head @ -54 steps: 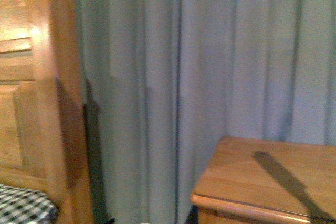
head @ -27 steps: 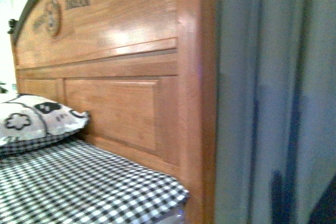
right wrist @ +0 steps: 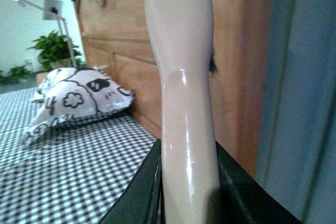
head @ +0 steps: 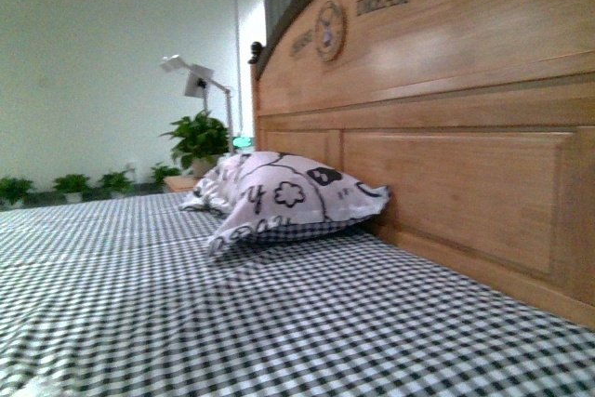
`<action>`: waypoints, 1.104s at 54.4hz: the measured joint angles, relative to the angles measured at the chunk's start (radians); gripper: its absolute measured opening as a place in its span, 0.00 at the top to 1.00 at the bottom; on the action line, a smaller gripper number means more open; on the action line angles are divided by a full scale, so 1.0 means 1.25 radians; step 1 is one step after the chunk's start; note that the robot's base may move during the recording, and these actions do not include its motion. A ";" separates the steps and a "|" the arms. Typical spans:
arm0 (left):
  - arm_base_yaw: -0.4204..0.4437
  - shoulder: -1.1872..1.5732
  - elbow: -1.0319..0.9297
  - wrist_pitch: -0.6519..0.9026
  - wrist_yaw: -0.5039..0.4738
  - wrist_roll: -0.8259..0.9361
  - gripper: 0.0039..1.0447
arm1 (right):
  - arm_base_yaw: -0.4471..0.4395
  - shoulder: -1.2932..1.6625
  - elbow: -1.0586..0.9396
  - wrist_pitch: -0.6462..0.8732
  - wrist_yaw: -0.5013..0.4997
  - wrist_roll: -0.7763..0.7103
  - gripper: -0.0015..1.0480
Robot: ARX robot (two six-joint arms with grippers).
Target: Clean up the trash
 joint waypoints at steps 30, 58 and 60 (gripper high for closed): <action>0.002 -0.001 0.000 0.000 -0.007 -0.001 0.74 | 0.001 0.006 0.000 0.000 -0.005 -0.001 0.79; -0.005 0.310 0.240 -0.675 0.048 0.542 0.74 | 0.000 -0.002 0.000 0.001 0.000 -0.001 0.79; 0.001 0.326 0.246 -0.696 0.053 0.603 0.74 | 0.000 -0.002 0.000 0.001 0.000 -0.001 0.79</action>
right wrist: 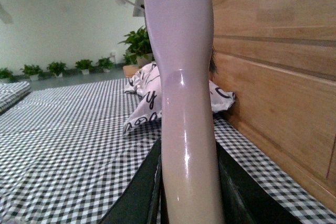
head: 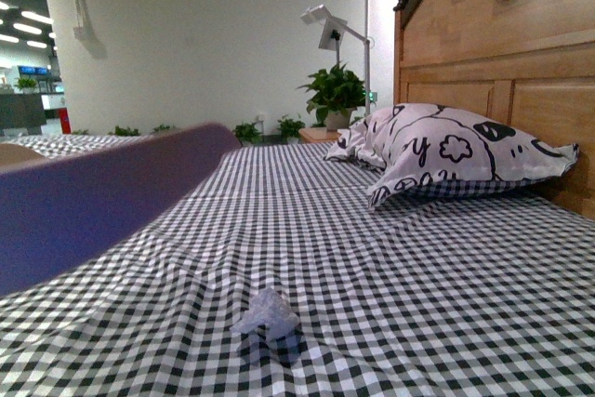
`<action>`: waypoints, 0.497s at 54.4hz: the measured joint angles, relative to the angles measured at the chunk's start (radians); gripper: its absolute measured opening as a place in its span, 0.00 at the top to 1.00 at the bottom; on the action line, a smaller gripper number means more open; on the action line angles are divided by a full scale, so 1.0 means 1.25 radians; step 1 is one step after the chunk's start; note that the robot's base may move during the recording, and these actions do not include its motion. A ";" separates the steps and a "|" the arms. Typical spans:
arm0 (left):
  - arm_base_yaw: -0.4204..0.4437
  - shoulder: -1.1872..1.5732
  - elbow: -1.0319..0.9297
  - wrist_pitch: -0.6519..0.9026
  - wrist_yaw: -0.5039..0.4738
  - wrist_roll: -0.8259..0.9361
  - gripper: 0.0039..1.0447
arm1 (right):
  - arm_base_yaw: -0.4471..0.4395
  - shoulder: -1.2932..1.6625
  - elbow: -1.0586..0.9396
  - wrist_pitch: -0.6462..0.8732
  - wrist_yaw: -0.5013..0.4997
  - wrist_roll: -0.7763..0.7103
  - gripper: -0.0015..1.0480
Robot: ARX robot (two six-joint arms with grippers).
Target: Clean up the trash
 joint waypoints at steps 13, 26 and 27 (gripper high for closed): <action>0.044 0.098 0.016 -0.077 0.028 0.288 0.74 | 0.000 0.000 0.000 0.000 -0.001 0.000 0.79; 0.056 0.135 -0.006 -0.070 0.037 0.468 0.74 | 0.000 0.000 0.000 0.000 -0.002 0.000 0.79; 0.056 0.137 -0.009 -0.065 0.037 0.470 0.74 | 0.000 0.000 0.000 0.000 -0.002 0.000 0.79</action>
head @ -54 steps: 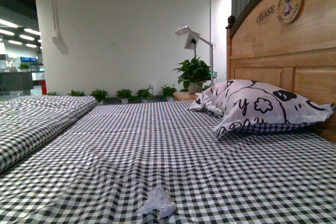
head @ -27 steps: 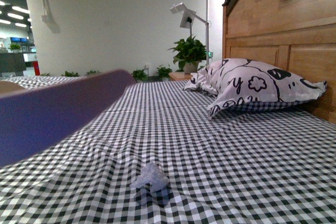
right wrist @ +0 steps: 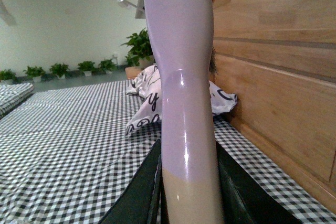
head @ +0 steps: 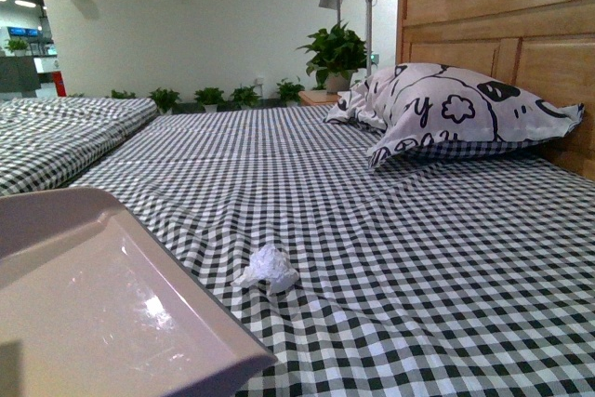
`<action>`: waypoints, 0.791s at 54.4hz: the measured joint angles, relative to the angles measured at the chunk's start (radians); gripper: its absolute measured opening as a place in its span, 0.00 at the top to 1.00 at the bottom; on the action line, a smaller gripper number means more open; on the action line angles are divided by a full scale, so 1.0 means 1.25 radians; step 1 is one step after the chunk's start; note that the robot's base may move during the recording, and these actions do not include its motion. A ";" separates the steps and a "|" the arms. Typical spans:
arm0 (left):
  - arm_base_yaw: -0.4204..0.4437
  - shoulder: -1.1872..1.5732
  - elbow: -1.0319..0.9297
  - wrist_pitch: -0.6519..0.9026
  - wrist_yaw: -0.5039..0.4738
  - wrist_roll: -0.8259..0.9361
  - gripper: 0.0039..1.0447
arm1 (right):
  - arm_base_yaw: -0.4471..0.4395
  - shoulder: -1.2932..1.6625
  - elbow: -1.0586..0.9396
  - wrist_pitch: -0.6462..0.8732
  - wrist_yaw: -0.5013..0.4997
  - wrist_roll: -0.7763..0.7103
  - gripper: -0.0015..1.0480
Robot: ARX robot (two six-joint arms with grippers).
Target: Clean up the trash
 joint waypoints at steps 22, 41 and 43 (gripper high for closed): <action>-0.010 0.098 -0.047 0.161 -0.003 0.020 0.74 | 0.000 0.000 0.000 0.000 0.000 0.000 0.79; -0.056 0.175 -0.042 0.219 -0.010 -0.008 0.74 | 0.000 0.000 0.000 0.000 0.000 0.000 0.79; -0.060 0.186 -0.041 0.229 -0.012 -0.013 0.74 | 0.000 0.000 0.000 0.000 0.000 0.000 0.79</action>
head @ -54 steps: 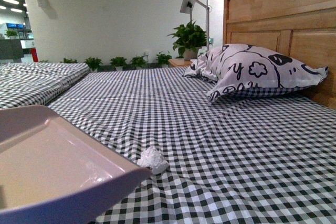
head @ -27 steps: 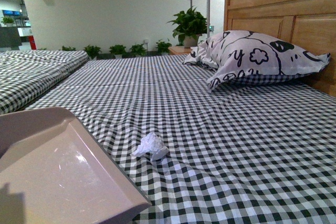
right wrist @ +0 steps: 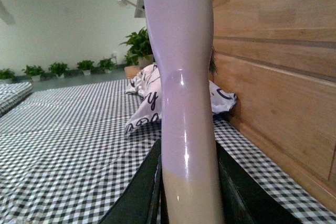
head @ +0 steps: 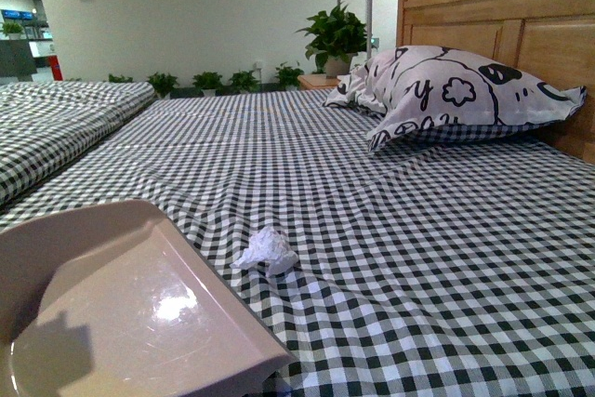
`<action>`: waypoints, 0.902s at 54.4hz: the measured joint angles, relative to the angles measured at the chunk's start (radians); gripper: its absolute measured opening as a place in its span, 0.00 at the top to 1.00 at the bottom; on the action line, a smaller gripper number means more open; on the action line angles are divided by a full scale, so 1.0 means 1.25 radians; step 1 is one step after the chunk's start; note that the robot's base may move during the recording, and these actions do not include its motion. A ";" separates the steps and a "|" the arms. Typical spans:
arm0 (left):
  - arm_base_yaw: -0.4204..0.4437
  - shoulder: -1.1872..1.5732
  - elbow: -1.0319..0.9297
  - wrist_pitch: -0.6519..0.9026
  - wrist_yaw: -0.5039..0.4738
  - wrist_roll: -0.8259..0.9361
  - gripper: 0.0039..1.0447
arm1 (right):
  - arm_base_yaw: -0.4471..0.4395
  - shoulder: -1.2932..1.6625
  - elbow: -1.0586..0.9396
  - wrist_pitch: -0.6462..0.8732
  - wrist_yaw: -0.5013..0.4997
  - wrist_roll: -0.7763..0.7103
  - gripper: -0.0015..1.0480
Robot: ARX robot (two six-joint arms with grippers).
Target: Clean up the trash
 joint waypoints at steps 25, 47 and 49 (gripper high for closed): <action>-0.020 0.102 0.040 0.003 -0.003 -0.065 0.74 | 0.000 0.000 0.000 0.000 0.000 0.000 0.79; -0.030 0.153 0.046 0.036 -0.018 -0.082 0.74 | 0.000 0.000 0.000 0.000 0.000 0.000 0.79; -0.030 0.153 0.046 0.036 -0.018 -0.083 0.74 | 0.000 0.000 0.000 0.000 0.000 0.000 0.79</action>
